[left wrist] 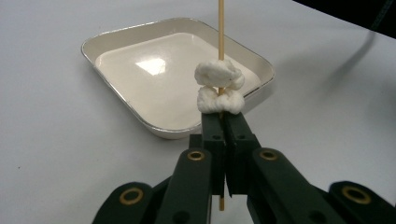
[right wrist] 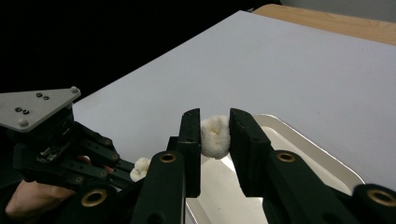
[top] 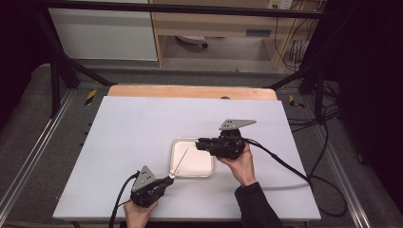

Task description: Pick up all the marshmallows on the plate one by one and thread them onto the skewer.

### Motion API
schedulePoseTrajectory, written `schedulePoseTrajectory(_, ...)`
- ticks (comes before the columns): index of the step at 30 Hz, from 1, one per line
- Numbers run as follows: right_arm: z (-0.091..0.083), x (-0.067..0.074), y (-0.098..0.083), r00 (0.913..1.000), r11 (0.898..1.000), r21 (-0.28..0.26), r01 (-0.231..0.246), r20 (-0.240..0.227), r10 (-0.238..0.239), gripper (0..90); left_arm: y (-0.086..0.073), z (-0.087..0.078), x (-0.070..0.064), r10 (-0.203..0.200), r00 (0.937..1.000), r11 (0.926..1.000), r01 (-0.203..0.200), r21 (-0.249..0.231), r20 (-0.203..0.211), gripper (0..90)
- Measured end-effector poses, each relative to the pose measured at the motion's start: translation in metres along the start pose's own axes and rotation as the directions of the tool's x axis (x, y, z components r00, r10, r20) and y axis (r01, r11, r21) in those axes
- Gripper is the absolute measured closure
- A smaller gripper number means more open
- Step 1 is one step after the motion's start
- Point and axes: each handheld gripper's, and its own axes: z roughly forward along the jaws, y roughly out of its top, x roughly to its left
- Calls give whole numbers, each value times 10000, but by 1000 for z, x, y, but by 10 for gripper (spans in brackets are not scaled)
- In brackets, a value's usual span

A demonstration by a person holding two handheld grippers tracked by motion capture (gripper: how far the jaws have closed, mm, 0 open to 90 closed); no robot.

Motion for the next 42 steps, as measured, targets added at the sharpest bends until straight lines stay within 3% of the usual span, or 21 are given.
schedulePoseTrajectory(14, 8, 0, 3, 9962, 9984, -277, -500, -734, 479, 752, 3, 2, -5, 123, 9999, 9999, -122, -68, 116, 879)
schedulePoseTrajectory(33, 21, 0, -5, 9913, 9971, -27, -760, -1084, 753, 751, 0, 2, -5, 113, 9999, 9997, -113, -199, 16, 880)
schedulePoseTrajectory(42, 23, 2, -7, 9844, 9951, 11, -989, -1463, 980, 765, -1, 2, -5, 427, 9991, 9987, -427, -291, -18, 880)
